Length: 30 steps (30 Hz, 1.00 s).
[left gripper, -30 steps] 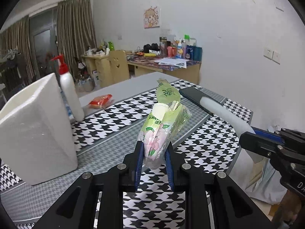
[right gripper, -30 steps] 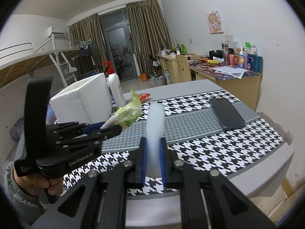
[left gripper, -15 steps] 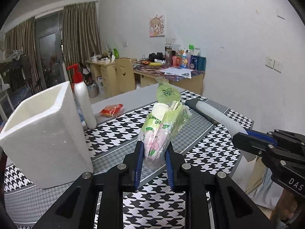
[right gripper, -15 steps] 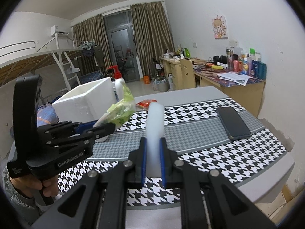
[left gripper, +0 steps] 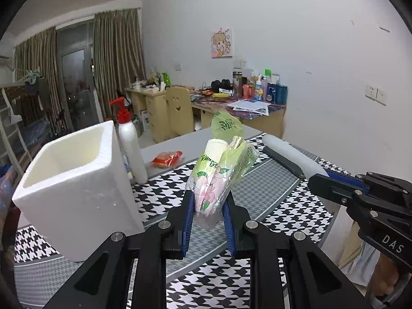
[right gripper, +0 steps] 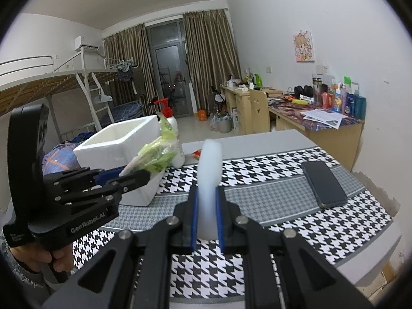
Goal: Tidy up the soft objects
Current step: 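Carry the tissue pack and foam tube with both tools over the foam box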
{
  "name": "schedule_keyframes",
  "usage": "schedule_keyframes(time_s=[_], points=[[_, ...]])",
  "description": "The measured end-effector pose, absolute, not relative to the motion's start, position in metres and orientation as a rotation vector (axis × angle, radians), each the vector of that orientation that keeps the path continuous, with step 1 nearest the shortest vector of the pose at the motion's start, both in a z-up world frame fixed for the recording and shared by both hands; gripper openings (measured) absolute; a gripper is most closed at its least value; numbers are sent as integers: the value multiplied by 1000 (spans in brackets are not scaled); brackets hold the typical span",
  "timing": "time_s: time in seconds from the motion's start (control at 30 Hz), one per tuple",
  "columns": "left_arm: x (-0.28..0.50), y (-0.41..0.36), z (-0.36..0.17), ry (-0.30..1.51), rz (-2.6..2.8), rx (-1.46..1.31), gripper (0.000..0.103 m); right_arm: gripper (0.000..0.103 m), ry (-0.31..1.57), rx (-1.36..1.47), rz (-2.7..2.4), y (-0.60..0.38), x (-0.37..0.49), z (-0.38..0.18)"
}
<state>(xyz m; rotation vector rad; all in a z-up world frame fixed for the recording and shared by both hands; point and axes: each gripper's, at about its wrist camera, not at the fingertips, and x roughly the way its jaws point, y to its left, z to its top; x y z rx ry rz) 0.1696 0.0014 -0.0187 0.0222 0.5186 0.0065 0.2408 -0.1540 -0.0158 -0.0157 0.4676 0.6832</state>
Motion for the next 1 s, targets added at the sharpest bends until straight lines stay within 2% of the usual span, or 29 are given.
schedule_keyframes(time_s=[1.0], points=[[180,35,18,422,97,38,23,16,402,-22,765,-108,258,14]])
